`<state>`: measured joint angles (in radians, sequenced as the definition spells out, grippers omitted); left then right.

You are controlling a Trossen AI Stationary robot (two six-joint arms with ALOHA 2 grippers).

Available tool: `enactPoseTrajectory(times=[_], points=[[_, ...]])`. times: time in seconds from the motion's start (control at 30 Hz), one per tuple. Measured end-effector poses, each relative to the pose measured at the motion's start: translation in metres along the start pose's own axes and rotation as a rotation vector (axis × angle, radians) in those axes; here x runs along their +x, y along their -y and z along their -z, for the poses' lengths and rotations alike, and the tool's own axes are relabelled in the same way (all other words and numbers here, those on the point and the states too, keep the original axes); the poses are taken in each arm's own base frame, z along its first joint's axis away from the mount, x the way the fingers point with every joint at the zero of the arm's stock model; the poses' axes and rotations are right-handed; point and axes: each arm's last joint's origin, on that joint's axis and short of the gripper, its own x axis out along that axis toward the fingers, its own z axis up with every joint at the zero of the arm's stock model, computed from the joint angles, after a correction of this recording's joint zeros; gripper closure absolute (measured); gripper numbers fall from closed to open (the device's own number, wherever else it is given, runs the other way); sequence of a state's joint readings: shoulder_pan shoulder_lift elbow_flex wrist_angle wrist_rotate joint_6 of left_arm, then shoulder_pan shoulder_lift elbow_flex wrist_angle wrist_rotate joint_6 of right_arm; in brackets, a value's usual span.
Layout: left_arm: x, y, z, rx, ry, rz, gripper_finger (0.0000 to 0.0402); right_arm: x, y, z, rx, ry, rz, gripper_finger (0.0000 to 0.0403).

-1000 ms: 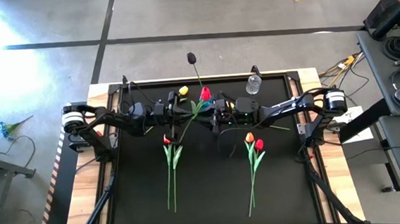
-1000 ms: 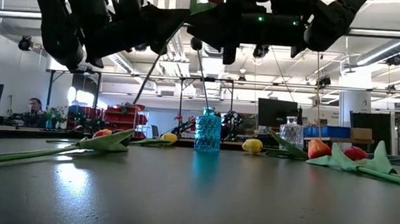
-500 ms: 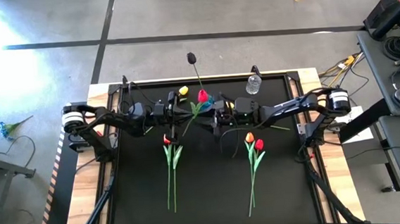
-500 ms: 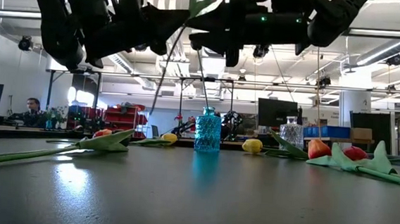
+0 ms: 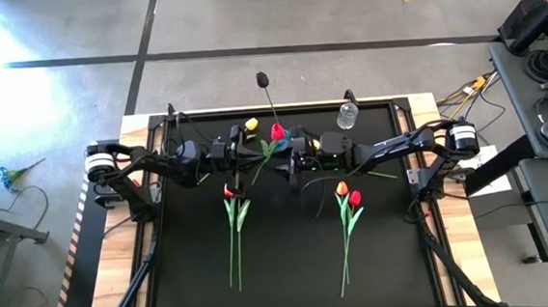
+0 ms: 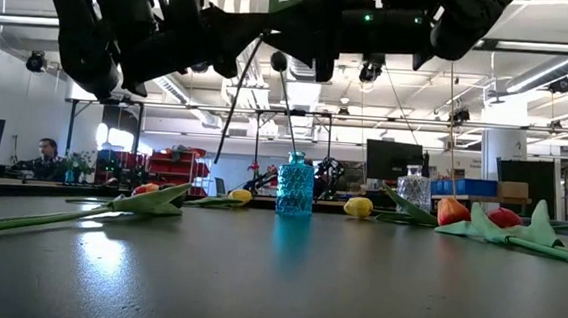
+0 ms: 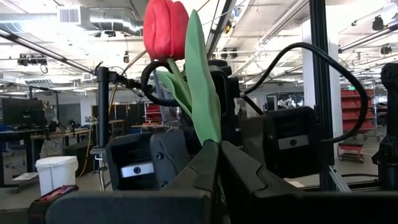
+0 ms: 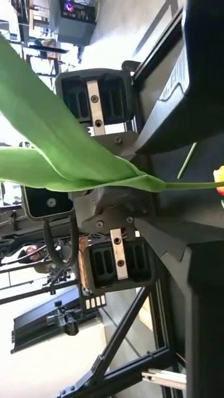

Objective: Sort flowers into vase by color
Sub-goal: Put the top red flower into the transparent blue vase

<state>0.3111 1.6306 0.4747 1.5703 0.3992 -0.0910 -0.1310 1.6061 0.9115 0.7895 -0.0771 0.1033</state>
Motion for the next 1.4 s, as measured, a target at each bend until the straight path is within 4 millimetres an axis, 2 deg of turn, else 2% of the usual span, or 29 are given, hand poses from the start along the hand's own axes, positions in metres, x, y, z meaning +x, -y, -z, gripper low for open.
enactPoseTrajectory(times=[0.43, 0.6, 0.83, 1.1, 1.4], points=[[0.0, -0.001, 0.001, -0.029, -0.004, -0.004, 0.0402, 0.002, 0.001, 0.004, -0.059, -0.011, 0.027, 0.0385], [-0.003, -0.004, 0.003, -0.037, -0.021, -0.072, 0.0391, -0.002, 0.004, 0.001, -0.092, -0.03, 0.068, 0.0389], [-0.021, -0.012, 0.011, -0.04, -0.074, -0.166, 0.034, -0.014, 0.015, -0.014, -0.164, -0.081, 0.197, 0.039], [-0.039, -0.016, 0.017, -0.015, -0.127, -0.209, 0.029, -0.034, 0.034, -0.042, -0.225, -0.059, 0.324, 0.039], [-0.042, -0.017, 0.016, -0.002, -0.128, -0.216, 0.0281, -0.04, 0.05, -0.045, -0.22, -0.069, 0.398, 0.039]])
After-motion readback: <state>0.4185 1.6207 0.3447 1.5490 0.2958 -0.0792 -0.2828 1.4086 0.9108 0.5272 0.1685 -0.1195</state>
